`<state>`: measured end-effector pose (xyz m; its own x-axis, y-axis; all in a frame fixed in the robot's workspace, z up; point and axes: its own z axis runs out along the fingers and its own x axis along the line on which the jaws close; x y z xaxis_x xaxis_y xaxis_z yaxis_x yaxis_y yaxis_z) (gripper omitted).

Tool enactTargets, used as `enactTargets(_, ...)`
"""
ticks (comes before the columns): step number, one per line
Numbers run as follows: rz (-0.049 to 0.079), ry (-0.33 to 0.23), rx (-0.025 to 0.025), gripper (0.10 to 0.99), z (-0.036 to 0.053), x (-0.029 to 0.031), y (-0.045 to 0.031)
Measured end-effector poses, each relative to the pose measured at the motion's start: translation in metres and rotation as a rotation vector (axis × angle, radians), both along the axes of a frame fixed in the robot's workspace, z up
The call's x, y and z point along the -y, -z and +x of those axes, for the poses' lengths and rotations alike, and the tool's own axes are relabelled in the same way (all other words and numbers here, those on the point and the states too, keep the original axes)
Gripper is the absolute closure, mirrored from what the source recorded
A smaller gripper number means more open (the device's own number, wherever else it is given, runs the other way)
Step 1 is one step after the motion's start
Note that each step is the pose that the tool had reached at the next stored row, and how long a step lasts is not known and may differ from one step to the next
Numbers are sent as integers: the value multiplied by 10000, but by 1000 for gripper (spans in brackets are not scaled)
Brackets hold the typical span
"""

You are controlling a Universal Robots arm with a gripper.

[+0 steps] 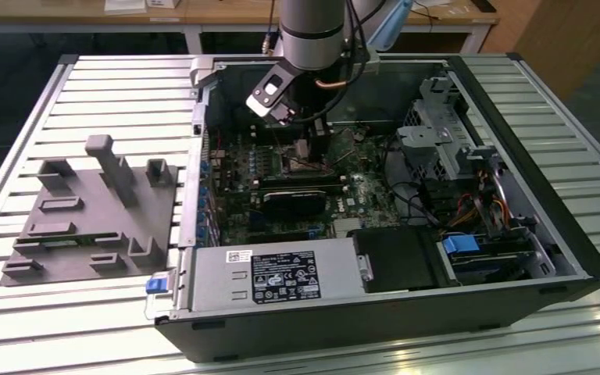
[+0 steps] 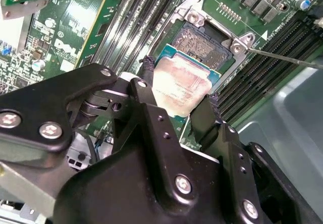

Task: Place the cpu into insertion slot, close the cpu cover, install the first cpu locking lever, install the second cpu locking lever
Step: 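Place the cpu into insertion slot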

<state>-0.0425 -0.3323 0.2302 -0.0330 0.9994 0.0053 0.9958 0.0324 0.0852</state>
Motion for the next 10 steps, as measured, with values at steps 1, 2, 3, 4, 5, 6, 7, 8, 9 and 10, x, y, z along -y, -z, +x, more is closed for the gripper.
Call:
enactTargets(1,-23,1,2,549,-3,-5,9)
enactTargets(2,-43,1,4,549,-5,-10,19)
enactTargets(3,-49,0,5,549,-6,-14,30)
enactTargets(4,-52,0,5,549,-5,-17,40)
enactTargets(5,-54,0,5,549,-5,-20,51)
enactTargets(6,-56,0,5,549,-6,-22,61)
enactTargets(7,-57,0,5,549,-6,-25,72)
enactTargets(8,-59,1,5,549,-8,-27,80)
enactTargets(9,-63,2,5,549,-11,-29,87)
enactTargets(10,-64,3,5,549,-14,-31,93)
